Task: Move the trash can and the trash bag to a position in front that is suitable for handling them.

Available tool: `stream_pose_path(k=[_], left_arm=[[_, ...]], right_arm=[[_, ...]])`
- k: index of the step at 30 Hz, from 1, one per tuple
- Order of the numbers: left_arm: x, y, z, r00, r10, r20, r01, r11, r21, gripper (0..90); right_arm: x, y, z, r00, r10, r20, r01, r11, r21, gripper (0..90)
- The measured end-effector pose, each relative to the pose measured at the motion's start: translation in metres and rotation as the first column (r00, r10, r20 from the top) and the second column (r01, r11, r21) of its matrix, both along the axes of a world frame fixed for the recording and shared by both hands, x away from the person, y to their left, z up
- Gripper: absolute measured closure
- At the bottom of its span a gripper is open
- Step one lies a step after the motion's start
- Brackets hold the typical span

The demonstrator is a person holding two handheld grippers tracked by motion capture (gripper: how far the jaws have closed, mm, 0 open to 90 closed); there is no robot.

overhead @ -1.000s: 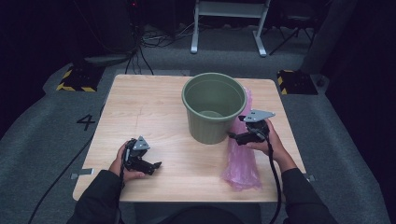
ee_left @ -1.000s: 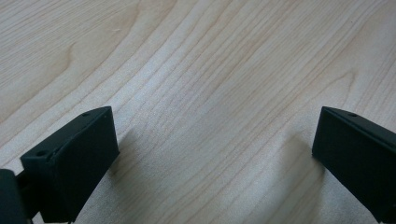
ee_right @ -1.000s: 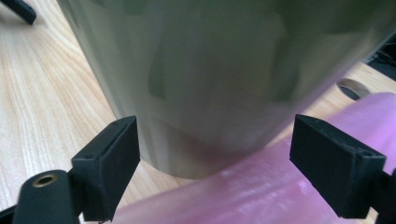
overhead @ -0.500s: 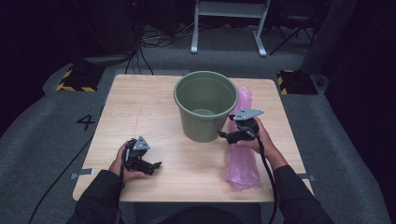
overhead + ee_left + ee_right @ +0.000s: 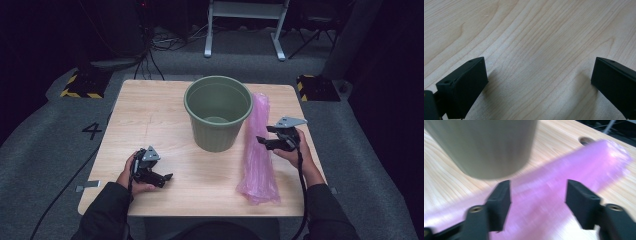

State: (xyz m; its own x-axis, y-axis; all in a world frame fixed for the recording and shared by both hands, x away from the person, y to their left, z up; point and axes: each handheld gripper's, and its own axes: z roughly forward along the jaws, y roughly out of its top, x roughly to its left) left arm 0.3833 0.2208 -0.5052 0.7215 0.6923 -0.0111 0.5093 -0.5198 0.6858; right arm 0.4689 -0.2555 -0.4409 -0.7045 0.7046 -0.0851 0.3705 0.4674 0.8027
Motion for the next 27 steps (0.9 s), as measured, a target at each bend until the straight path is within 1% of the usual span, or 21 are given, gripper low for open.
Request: stream_pose_path(k=[1, 2, 3, 4, 5, 6, 7, 8, 10, 11, 12, 13, 14, 17, 20, 21, 22, 23, 24, 25, 27], left_arm=[[0.0, 0.0, 0.0, 1.0, 0.0, 0.0, 0.0, 1.0, 0.0, 0.4], [0.0, 0.0, 0.0, 1.0, 0.001, -0.001, -0.001, 1.0, -0.001, 0.4], [0.0, 0.0, 0.0, 1.0, 0.001, 0.0, -0.001, 1.0, 0.0, 0.4], [0.0, 0.0, 0.0, 1.0, 0.002, 0.0, -0.002, 1.0, 0.001, 0.4], [0.0, 0.0, 0.0, 1.0, 0.003, -0.001, -0.003, 1.0, -0.002, 0.4], [0.0, 0.0, 0.0, 1.0, 0.003, -0.001, -0.003, 1.0, -0.002, 0.4], [0.0, 0.0, 0.0, 1.0, 0.004, 0.002, -0.004, 1.0, -0.001, 0.4], [0.0, -0.001, 0.0, 1.0, 0.007, 0.0, -0.007, 1.0, -0.001, 0.4], [0.0, -0.001, 0.0, 1.0, 0.009, -0.001, -0.009, 1.0, 0.0, 0.3], [0.0, -0.001, 0.0, 1.0, 0.009, -0.001, -0.009, 1.0, 0.0, 0.3], [0.0, -0.001, 0.0, 0.9999, 0.011, -0.003, -0.011, 0.9999, -0.002, 0.3], [0.0, -0.001, 0.0, 0.9999, 0.011, -0.003, -0.011, 0.9999, -0.002, 0.2], [-0.001, -0.001, 0.0, 0.9999, 0.013, -0.001, -0.013, 0.9999, 0.002, 0.3], [0.0, -0.003, 0.0, 0.9998, 0.021, 0.004, -0.021, 0.9998, 0.006, 0.3], [-0.001, -0.005, 0.001, 0.9995, 0.032, 0.002, -0.032, 0.9995, 0.007, 0.7], [-0.002, -0.008, 0.001, 0.9995, 0.028, 0.015, -0.028, 0.9996, -0.001, 3.3], [-0.003, -0.01, 0.001, 0.9995, 0.028, 0.012, -0.028, 0.9996, -0.007, 5.5], [-0.003, -0.011, 0.002, 0.9995, 0.026, 0.017, -0.026, 0.9997, -0.001, 8.3], [-0.003, -0.014, 0.003, 0.9994, 0.026, 0.022, -0.026, 0.9996, -0.01, 12.1], [-0.003, -0.014, 0.003, 0.9994, 0.026, 0.022, -0.026, 0.9996, -0.01, 17.0], [-0.004, -0.021, 0.005, 0.9992, 0.03, 0.028, -0.03, 0.9995, 0.003, 15.3]], right_arm=[[-0.001, -0.006, -0.003, 1.0, -0.002, -0.008, 0.002, 1.0, -0.002, 40.3], [-0.003, -0.01, -0.008, 0.9995, -0.006, -0.031, 0.006, 1.0, -0.005, 40.0], [-0.003, -0.012, -0.011, 0.9989, -0.003, -0.046, 0.004, 1.0, 0.004, 41.6], [-0.005, -0.013, -0.016, 0.9988, 0.006, -0.049, -0.006, 1.0, 0.002, 43.0], [-0.006, -0.013, -0.021, 0.9979, 0.019, -0.062, -0.02, 1.0, -0.012, 42.2], [-0.006, -0.013, -0.021, 0.9979, 0.019, -0.062, -0.02, 1.0, -0.012, 42.2], [-0.009, -0.009, -0.029, 0.9957, 0.042, -0.083, -0.044, 0.999, -0.027, 43.3], [-0.01, -0.007, -0.032, 0.9946, 0.053, -0.089, -0.056, 0.998, -0.033, 43.4], [-0.012, -0.003, -0.038, 0.9931, 0.063, -0.098, -0.068, 0.996, -0.049, 46.7], [-0.012, -0.003, -0.038, 0.9931, 0.063, -0.098, -0.068, 0.996, -0.049, 46.7], [-0.012, 0.002, -0.044, 0.9869, 0.086, -0.137, -0.092, 0.995, -0.04, 50.7], [-0.012, 0.002, -0.044, 0.9869, 0.086, -0.137, -0.092, 0.995, -0.04, 50.7], [-0.014, 0.008, -0.048, 0.9863, 0.102, -0.13, -0.111, 0.992, -0.061, 54.0], [-0.016, 0.015, -0.051, 0.9816, 0.125, -0.145, -0.133, 0.99, -0.05, 54.5], [-0.018, 0.02, -0.052, 0.9791, 0.129, -0.157, -0.138, 0.989, -0.045, 53.5], [-0.02, 0.026, -0.052, 0.9749, 0.148, -0.166, -0.156, 0.987, -0.034, 51.8], [-0.021, 0.028, -0.053, 0.9737, 0.153, -0.169, -0.161, 0.987, -0.031, 51.4], [-0.022, 0.03, -0.053, 0.9725, 0.155, -0.174, -0.162, 0.987, -0.025, 50.9], [-0.023, 0.033, -0.053, 0.972, 0.158, -0.174, -0.165, 0.986, -0.025, 50.4], [-0.024, 0.035, -0.053, 0.9721, 0.161, -0.171, -0.168, 0.985, -0.031, 50.3], [-0.026, 0.039, -0.053, 0.9716, 0.162, -0.172, -0.169, 0.985, -0.027, 49.3]])
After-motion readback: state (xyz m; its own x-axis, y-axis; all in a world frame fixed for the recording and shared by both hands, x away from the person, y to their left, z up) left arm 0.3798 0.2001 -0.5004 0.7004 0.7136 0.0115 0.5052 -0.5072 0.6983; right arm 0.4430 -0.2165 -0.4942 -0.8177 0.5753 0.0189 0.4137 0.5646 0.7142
